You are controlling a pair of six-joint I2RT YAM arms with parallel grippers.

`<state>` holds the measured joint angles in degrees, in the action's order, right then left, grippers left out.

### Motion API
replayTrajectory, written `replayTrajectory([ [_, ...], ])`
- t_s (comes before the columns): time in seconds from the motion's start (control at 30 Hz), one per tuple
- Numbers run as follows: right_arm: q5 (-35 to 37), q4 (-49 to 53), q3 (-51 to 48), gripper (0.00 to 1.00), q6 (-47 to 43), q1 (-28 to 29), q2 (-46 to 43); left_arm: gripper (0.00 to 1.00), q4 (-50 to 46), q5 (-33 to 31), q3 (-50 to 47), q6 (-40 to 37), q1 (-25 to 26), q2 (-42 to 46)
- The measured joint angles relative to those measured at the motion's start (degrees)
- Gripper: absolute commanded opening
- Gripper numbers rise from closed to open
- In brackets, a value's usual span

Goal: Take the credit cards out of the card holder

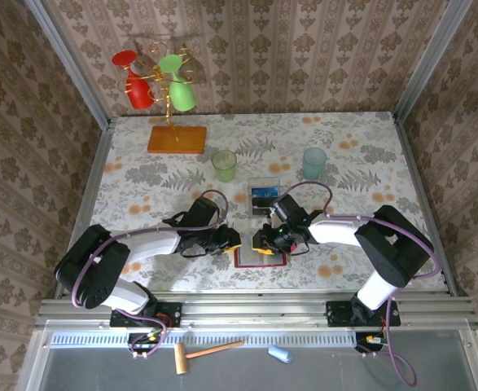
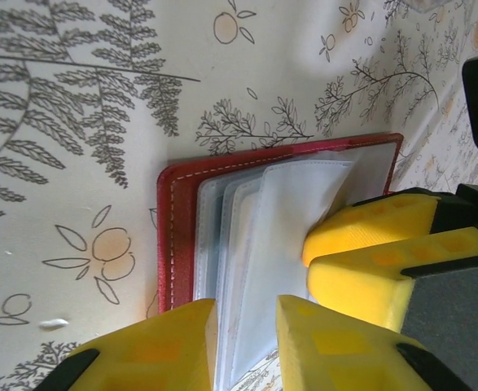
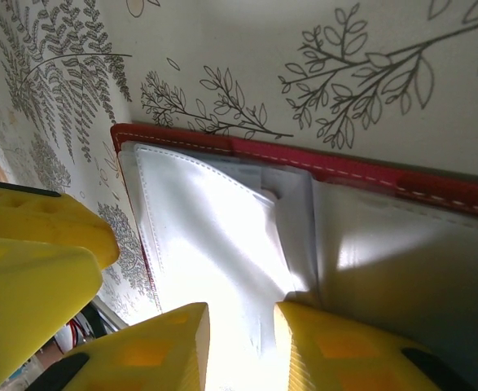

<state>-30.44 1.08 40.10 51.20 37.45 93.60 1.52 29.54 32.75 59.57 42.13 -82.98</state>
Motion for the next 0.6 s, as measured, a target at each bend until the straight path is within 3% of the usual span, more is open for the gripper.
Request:
replayTrajectory([
  [0.6, -0.48, -1.27, -1.42, 0.13, -0.07, -1.38, 0.00, 0.31, 1.42, -1.09, 3.04, 0.81, 1.84, -4.00],
])
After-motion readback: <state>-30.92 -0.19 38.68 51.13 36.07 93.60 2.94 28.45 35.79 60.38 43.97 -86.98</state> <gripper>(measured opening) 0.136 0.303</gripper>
